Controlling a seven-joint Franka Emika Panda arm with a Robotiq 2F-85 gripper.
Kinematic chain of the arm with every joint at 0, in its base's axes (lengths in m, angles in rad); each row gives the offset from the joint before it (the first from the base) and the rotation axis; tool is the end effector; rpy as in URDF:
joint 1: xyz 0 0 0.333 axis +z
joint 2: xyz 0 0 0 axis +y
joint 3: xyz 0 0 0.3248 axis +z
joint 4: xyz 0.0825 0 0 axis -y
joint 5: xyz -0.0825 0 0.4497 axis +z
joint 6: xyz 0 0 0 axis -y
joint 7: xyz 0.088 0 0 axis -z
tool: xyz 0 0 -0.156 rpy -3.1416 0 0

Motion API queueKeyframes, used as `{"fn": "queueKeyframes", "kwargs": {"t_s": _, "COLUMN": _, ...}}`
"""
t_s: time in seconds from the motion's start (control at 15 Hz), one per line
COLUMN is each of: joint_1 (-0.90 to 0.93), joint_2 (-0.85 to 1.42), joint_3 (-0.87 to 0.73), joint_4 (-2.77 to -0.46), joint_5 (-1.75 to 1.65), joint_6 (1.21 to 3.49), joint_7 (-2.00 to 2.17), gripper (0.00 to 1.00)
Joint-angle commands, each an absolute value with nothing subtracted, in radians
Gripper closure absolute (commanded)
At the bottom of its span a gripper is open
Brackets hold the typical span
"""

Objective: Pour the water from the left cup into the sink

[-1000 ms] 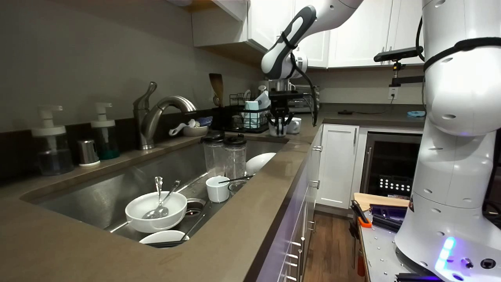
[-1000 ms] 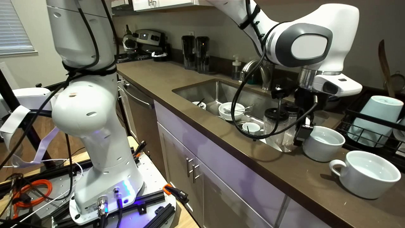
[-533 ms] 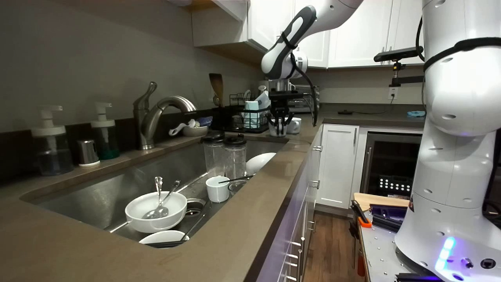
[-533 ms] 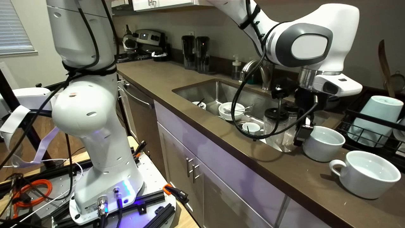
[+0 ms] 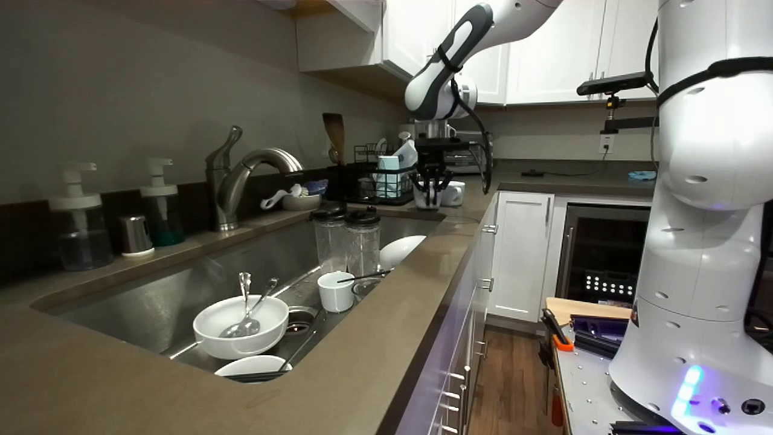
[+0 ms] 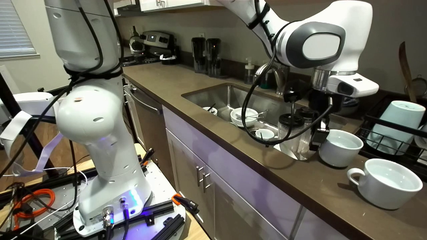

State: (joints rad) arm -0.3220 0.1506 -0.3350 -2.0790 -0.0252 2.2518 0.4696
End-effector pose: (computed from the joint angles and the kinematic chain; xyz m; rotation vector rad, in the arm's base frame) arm 0.4963 -0.3852 0.2830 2.6116 -1.6134 0.0362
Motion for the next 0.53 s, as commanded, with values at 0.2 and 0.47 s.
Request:
{"fn": "queueKeyframes", "kwargs": {"t_s": 0.2, "joint_1": -0.31, "joint_2": 0.01, "joint_3": -0.347, "joint_4": -2.167, "joint_5": -0.118, "joint_6": 2.33, "joint_7": 0.501, "gripper": 0.96}}
{"fn": "queueKeyframes", "kwargs": {"t_s": 0.47, "joint_1": -0.315, "joint_2": -0.033, "joint_3": -0.336, "joint_4": -2.194, "joint_5": -0.124, "joint_6": 2.314, "joint_7": 0.494, "gripper": 0.96}}
